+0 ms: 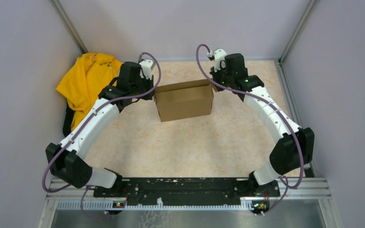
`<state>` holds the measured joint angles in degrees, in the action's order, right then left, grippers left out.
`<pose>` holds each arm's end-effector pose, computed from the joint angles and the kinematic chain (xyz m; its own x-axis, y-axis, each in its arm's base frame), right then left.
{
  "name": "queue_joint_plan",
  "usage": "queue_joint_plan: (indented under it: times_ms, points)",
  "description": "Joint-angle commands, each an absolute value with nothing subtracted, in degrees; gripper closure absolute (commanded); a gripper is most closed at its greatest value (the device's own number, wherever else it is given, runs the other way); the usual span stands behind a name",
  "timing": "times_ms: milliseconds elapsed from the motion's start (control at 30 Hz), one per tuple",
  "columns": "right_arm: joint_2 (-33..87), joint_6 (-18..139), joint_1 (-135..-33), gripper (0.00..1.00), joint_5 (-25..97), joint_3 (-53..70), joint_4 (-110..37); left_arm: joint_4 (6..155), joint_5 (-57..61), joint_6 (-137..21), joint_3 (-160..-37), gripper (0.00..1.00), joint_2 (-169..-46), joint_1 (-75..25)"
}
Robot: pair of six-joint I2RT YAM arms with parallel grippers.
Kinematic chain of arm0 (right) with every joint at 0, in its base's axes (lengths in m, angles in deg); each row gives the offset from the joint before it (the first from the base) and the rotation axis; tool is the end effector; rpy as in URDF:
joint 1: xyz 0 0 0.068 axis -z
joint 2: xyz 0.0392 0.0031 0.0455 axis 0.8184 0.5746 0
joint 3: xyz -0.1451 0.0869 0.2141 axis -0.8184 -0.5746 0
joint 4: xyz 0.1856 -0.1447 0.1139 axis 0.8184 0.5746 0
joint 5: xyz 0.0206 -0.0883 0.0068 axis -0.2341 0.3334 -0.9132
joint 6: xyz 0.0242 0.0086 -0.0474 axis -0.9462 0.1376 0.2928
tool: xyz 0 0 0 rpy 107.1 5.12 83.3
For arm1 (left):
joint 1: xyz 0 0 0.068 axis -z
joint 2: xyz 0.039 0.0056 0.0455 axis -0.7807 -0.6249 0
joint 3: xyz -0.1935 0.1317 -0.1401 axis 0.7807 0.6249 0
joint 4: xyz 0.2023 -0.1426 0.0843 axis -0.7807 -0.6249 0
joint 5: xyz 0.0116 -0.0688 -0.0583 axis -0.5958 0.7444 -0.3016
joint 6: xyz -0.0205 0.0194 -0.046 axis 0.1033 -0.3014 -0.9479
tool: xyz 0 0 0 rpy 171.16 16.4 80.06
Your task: Fold the paper box
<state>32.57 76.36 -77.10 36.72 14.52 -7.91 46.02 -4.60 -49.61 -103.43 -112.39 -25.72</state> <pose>0.3176 0.1342 0.3542 -0.4405 -0.3461 -0.8283 -0.5473 0.8350 -0.0579 0.2819 -0.1361 0.3565 -0.5469 0.1997 -0.8130 0.4223 0.9044 -0.0619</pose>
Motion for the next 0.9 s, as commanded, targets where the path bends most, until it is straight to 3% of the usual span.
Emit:
queue_joint_plan:
  times_ms: [0,867]
  points:
    - [33.17,74.31,-79.82,1.0,35.54,17.71,-7.2,46.83,-0.82,-51.2,-105.19,0.86,-112.82,-25.31]
    - [33.25,73.21,-80.77,1.0,36.41,19.27,-4.9,45.26,0.32,-55.3,-106.54,0.86,-114.21,-25.32]
